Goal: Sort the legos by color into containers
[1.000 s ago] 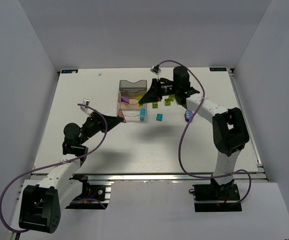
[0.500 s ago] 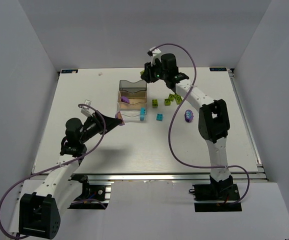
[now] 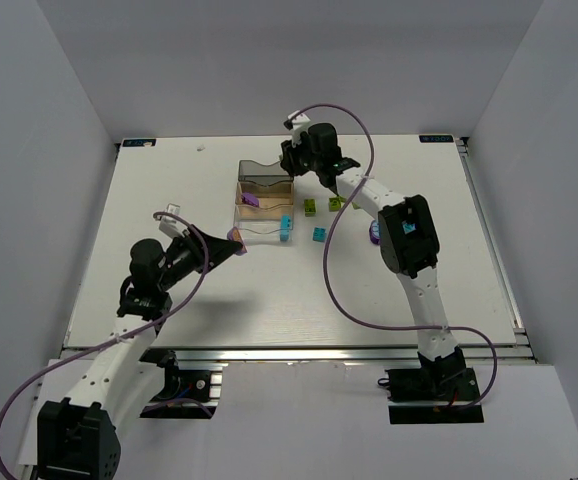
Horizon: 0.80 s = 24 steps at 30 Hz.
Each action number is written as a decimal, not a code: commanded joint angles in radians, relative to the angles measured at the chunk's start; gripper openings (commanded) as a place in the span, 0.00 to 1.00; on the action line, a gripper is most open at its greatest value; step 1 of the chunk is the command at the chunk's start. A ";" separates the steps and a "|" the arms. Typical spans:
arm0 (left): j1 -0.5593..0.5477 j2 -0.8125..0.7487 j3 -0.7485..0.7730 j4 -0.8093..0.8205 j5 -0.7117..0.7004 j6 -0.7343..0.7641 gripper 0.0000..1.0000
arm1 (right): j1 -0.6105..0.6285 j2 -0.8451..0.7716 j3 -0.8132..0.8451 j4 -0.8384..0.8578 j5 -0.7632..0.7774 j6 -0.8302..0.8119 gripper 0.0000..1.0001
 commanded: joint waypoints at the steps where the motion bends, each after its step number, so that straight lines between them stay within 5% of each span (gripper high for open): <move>1: 0.004 -0.040 0.004 -0.007 -0.018 0.001 0.00 | 0.012 -0.002 0.061 0.089 -0.012 -0.021 0.00; 5: 0.004 -0.054 -0.004 -0.025 -0.026 -0.004 0.00 | 0.026 0.018 0.066 0.087 -0.012 -0.028 0.00; 15: 0.004 -0.019 0.044 -0.054 -0.051 -0.022 0.00 | 0.035 0.041 0.043 0.105 0.016 -0.051 0.48; 24: 0.002 0.109 0.151 -0.135 -0.072 0.024 0.00 | 0.020 -0.029 0.026 0.081 -0.070 -0.044 0.77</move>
